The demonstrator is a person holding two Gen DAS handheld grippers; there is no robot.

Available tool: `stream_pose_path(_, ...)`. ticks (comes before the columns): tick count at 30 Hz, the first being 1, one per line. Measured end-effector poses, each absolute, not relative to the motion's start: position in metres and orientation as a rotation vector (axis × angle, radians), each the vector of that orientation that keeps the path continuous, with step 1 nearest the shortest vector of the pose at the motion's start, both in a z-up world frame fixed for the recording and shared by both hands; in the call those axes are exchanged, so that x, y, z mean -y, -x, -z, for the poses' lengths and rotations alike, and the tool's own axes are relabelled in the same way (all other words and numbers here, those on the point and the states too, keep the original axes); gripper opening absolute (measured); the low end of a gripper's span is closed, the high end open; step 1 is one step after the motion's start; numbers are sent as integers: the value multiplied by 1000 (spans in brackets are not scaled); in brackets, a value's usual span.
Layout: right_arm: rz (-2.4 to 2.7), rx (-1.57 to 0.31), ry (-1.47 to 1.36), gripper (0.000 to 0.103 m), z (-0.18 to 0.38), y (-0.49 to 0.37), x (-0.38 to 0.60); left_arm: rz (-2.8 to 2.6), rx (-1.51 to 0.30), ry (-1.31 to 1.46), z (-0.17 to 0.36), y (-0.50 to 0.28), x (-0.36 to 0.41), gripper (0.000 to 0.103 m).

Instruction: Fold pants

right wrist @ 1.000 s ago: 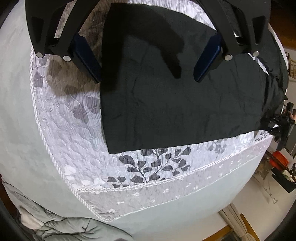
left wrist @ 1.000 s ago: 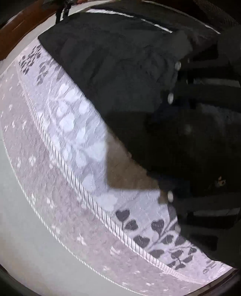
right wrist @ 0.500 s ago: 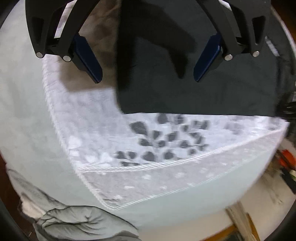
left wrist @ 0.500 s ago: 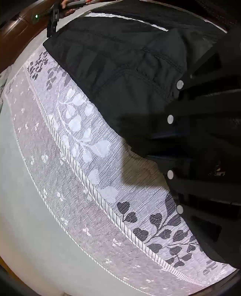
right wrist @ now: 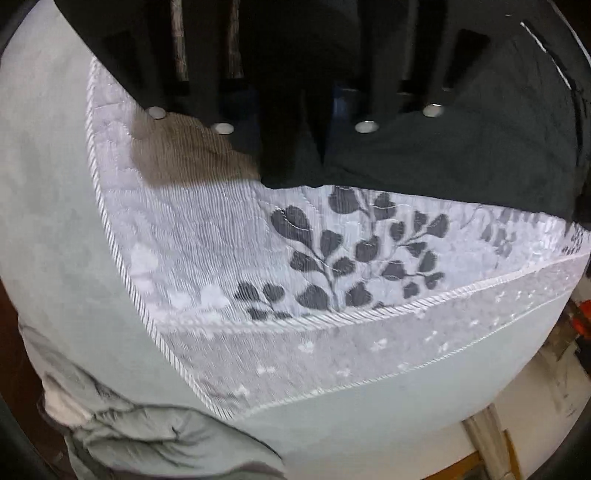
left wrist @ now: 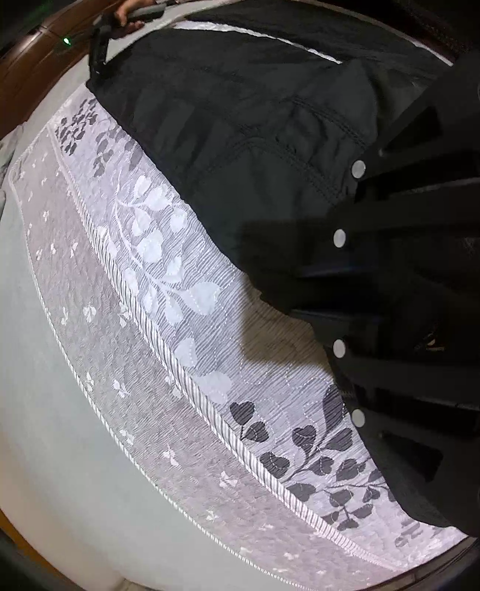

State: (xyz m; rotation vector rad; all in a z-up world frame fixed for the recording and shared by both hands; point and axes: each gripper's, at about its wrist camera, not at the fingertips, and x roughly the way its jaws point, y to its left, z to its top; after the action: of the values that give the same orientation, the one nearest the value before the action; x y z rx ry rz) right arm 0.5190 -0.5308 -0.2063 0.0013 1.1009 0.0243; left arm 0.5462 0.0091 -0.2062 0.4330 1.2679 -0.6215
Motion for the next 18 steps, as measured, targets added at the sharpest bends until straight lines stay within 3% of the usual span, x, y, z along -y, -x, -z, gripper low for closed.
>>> stream_pose_path(9,-109,-792,-55,21,118,-448,517,605,-1182,-371,167,-510,-18,12)
stream_pose_path(18,-152,-585,-138,21,57,-332,522,569,-1033,-342,98,-404,-41,12)
